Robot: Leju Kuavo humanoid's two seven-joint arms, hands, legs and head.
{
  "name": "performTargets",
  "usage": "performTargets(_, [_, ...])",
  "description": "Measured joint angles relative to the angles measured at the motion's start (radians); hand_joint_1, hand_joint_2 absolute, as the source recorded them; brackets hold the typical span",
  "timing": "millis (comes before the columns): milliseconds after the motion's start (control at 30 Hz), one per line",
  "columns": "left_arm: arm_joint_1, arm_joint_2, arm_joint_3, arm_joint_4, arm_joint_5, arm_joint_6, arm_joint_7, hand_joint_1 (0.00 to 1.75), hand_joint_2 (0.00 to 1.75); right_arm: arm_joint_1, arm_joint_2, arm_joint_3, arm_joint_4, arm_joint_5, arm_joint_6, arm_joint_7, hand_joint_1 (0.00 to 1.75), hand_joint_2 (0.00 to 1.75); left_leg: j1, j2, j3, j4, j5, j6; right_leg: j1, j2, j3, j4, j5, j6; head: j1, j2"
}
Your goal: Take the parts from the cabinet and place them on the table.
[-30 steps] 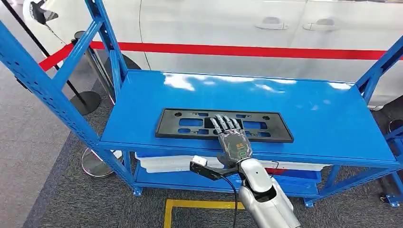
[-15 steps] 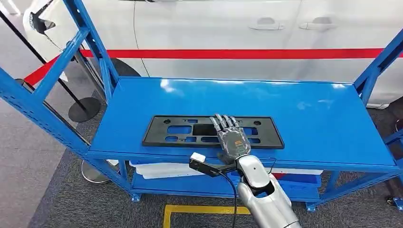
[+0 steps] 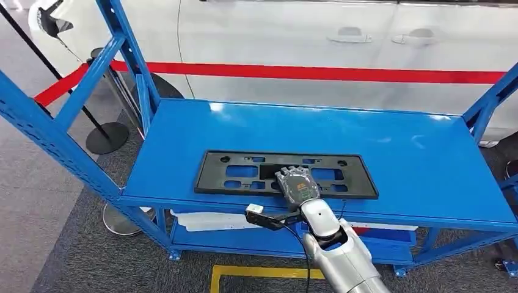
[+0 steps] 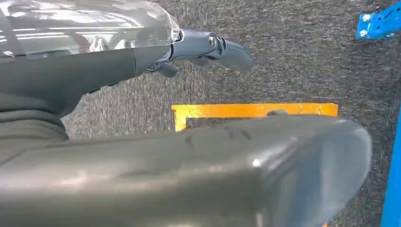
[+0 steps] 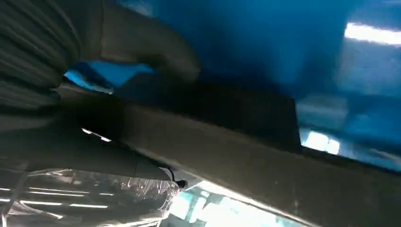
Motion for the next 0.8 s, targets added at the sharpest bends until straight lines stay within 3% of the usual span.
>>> performTargets(33, [-0.002,-0.003,0.003,0.000,0.000,0.001,0.001,0.00,0.00,-0.007,0.004,0.000,0.006,-0.002,0.002,0.000,1.75,1.75,0.000,0.000,0.005,0.001,-0.004,-0.004,0.000,-0.001,0.045,-0.095,0.045,-0.004,0.000,0.000])
performTargets(67, [-0.005,-0.005,0.007,0.000,0.000,0.002,0.002,0.00,0.00,-0.013,0.006,0.000,0.012,-0.010,0.004,0.000,1.75,1.75,-0.006,0.000,0.004,0.004,-0.007,-0.010,0.005,-0.001,0.066,-0.136,0.033,-0.008,0.000,0.000])
performTargets(167, [-0.010,-0.007,0.016,0.000,0.000,0.005,0.004,0.00,0.00,-0.017,0.018,0.000,0.016,-0.043,0.007,-0.003,1.75,1.75,-0.005,0.000,0.005,0.001,-0.007,-0.026,0.013,0.001,0.063,-0.140,0.035,-0.019,0.000,0.000])
performTargets(233, [-0.010,-0.008,0.022,-0.001,0.000,0.008,0.005,0.00,0.00,-0.018,0.028,0.000,0.014,-0.082,0.018,-0.011,1.75,1.75,0.001,0.000,0.003,0.010,-0.017,-0.037,0.003,-0.002,0.071,-0.153,0.043,-0.035,0.000,0.000])
performTargets(267, [-0.009,-0.008,0.024,-0.001,0.000,0.009,0.005,0.00,0.00,-0.017,0.029,-0.001,0.010,-0.117,0.023,-0.022,1.75,1.75,0.000,0.002,-0.007,0.040,-0.039,-0.041,0.004,-0.002,0.073,-0.155,0.042,-0.040,0.000,0.000])
performTargets(300, [-0.010,-0.008,0.028,-0.001,0.000,0.009,0.005,0.00,0.00,-0.012,0.030,-0.005,-0.002,-0.167,0.024,-0.036,1.75,1.75,0.001,0.002,-0.037,0.107,-0.080,-0.045,0.004,-0.004,0.073,-0.155,0.041,-0.047,0.000,0.000])
performTargets(367, [-0.007,-0.008,0.039,-0.001,0.000,0.009,0.005,0.00,0.00,0.007,0.031,-0.021,-0.049,-0.335,0.028,-0.087,1.75,1.75,0.003,0.002,-0.109,0.270,-0.152,-0.052,0.009,-0.004,0.074,-0.155,0.039,-0.050,0.000,0.000])
performTargets(400, [-0.004,-0.009,0.043,-0.001,0.000,0.010,0.005,0.00,0.00,0.016,0.031,-0.036,-0.098,-0.470,0.042,-0.121,1.75,1.75,0.005,0.002,-0.132,0.325,-0.168,-0.053,0.012,-0.003,0.077,-0.154,0.039,-0.051,0.000,0.000])
performTargets(433, [-0.001,-0.010,0.045,-0.001,-0.001,0.010,0.005,0.00,0.00,0.021,0.031,-0.046,-0.137,-0.578,0.054,-0.144,1.75,1.75,0.006,0.003,-0.130,0.326,-0.155,-0.053,0.014,0.001,0.081,-0.154,0.037,-0.053,0.000,0.000])
performTargets(467, [0.001,-0.010,0.048,-0.001,-0.001,0.012,0.005,0.00,0.00,0.023,0.029,-0.058,-0.185,-0.731,0.058,-0.173,1.75,1.75,0.006,0.003,-0.106,0.282,-0.122,-0.052,0.014,0.007,0.085,-0.154,0.037,-0.053,0.000,0.000])
performTargets(533, [0.000,-0.011,0.058,-0.002,-0.003,0.015,0.003,0.00,0.00,0.041,0.024,-0.077,-0.276,-1.013,0.058,-0.235,1.75,1.75,0.007,0.004,-0.007,0.100,-0.038,-0.049,0.013,0.013,0.096,-0.154,0.032,-0.047,0.000,0.000])
performTargets(567, [-0.002,-0.013,0.064,-0.002,-0.005,0.019,0.003,0.00,0.00,0.063,0.024,-0.088,-0.331,-1.146,0.058,-0.252,1.75,1.75,0.008,0.006,0.034,0.018,-0.027,-0.046,0.015,0.013,0.101,-0.151,0.030,-0.042,0.000,0.000])
performTargets(600, [-0.006,-0.016,0.067,-0.002,-0.009,0.023,0.003,0.00,0.00,0.092,0.019,-0.102,-0.385,-1.255,0.059,-0.272,1.75,1.75,-0.002,0.000,0.038,0.007,-0.034,-0.034,0.020,0.013,0.099,-0.150,0.024,-0.033,0.000,0.000])
performTargets(700, [-0.002,-0.019,0.076,-0.003,-0.022,0.053,0.024,0.00,0.00,0.193,-0.013,-0.143,-0.564,-1.541,0.070,-0.295,1.75,1.75,-0.007,-0.009,0.027,0.010,-0.027,-0.013,0.015,0.008,0.094,-0.152,0.030,-0.015,0.000,0.000])
performTargets(733, [0.002,-0.022,0.080,-0.003,-0.024,0.058,0.031,0.00,0.00,0.221,-0.024,-0.165,-0.633,-1.614,0.076,-0.297,1.75,1.75,-0.003,-0.008,0.027,0.001,-0.017,0.000,0.014,0.009,0.089,-0.147,0.028,-0.006,0.000,0.000])
performTargets(767, [0.003,-0.023,0.084,-0.003,-0.025,0.061,0.034,0.00,0.00,0.245,-0.034,-0.183,-0.686,-1.662,0.083,-0.305,1.75,1.75,-0.002,-0.005,0.027,-0.002,-0.013,0.006,0.009,0.008,0.081,-0.128,0.010,0.000,0.000,0.000])
performTargets(800, [0.003,-0.023,0.088,-0.003,-0.025,0.065,0.039,0.00,0.00,0.270,-0.044,-0.208,-0.743,-1.708,0.095,-0.315,1.75,1.75,-0.002,-0.004,0.023,-0.003,-0.012,0.010,0.009,0.006,0.059,-0.080,-0.027,0.005,0.000,0.000])
